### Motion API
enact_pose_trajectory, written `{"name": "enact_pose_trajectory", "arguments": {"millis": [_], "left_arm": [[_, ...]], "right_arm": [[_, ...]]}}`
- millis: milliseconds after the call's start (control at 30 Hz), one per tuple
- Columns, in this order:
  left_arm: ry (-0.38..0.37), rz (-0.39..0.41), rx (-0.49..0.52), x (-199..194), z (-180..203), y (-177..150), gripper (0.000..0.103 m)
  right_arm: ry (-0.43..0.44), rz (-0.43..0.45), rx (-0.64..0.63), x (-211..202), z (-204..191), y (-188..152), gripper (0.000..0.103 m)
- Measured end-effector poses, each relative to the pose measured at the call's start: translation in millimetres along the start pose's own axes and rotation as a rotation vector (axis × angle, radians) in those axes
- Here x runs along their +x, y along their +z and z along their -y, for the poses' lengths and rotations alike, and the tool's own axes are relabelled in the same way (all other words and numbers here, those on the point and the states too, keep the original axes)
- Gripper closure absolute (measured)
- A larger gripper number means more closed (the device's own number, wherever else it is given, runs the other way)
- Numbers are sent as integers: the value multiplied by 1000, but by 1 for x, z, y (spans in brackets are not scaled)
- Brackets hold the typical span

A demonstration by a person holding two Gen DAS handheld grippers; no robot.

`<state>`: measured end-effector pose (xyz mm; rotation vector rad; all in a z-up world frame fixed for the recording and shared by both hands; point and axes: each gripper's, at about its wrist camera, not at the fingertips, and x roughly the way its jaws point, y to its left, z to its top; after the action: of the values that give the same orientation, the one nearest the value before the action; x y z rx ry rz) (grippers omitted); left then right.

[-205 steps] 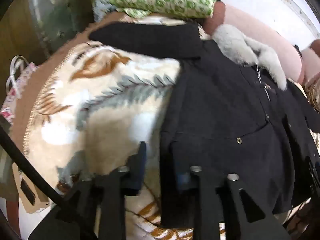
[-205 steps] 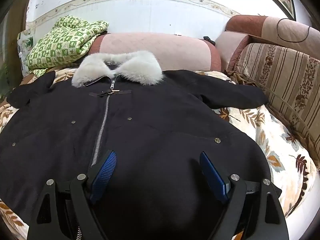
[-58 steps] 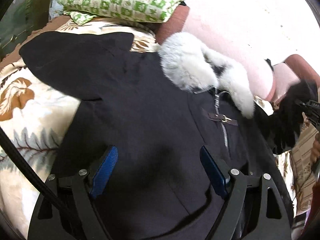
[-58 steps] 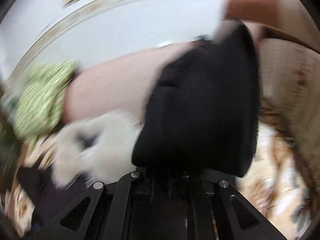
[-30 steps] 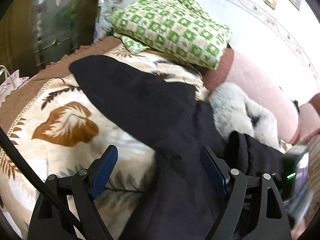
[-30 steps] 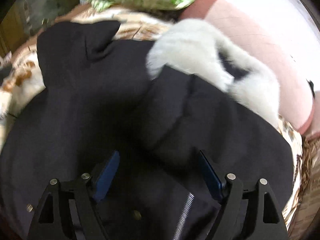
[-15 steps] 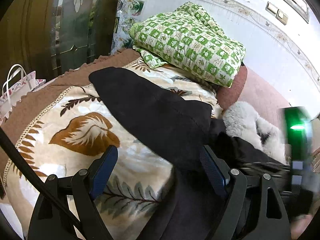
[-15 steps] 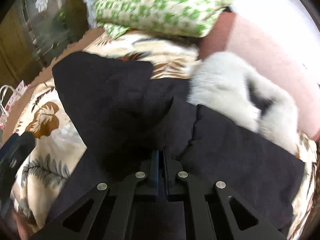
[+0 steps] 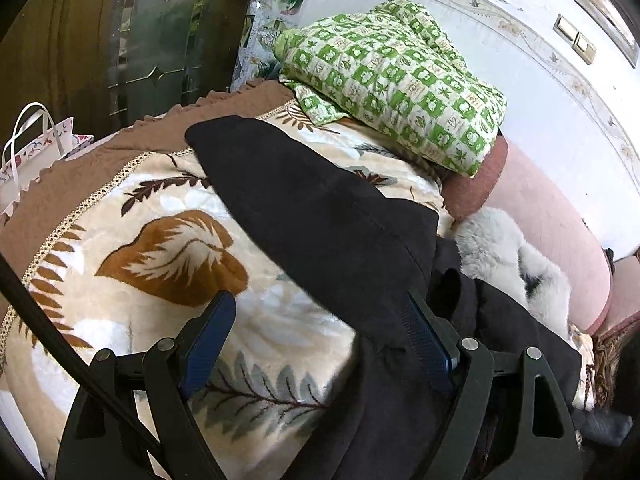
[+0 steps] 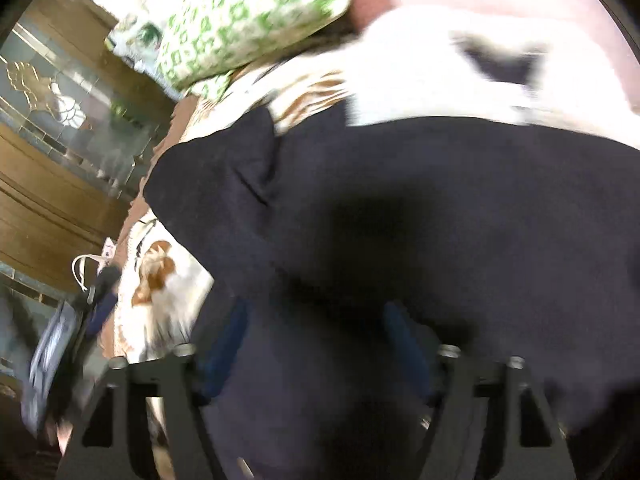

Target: Fold large clothes

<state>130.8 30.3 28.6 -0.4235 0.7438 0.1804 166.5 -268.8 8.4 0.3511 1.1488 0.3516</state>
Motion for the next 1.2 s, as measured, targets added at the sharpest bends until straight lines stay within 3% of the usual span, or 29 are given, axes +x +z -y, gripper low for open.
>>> {"name": "enact_pose_trajectory", "arguments": {"millis": [167,333,367,500,600,733,800,933,1000,1133,1200], "left_arm": [[29,2,40,1,7,-6,20],[34,-4,29,2,5,-9,20],[37,-3,27,1,4,-10,20],[40,-13,41,-3,3,-12,20],[14,-10,62,-16,-1,-12,20],[-2,-25,103,-21,-12,-4,20],[-21,-75,102,-14,-26,7,20],[-44,-91,43,4,-61,35,20],[-31,-112,-8,22,-79,53,20],[-136,-249,-164,85,-117,89,21],[-181,-282,-235,113,-132,101,34]], "right_arm": [[-146,9,138,-75,86,-81,26],[-423,28,374,-132,194,-167,28],[-486,27,382,-139,206,-183,32],[-591,56,390,-162,208,-205,31],[-534,149,378,-194,184,-207,30],[-348,303,323,-227,134,-194,25],[-261,349,269,-225,108,-181,20],[-148,363,170,-192,70,-161,19],[-149,351,134,-165,63,-152,19],[-107,310,129,-109,70,-133,19],[-101,302,146,-91,77,-128,19]]}}
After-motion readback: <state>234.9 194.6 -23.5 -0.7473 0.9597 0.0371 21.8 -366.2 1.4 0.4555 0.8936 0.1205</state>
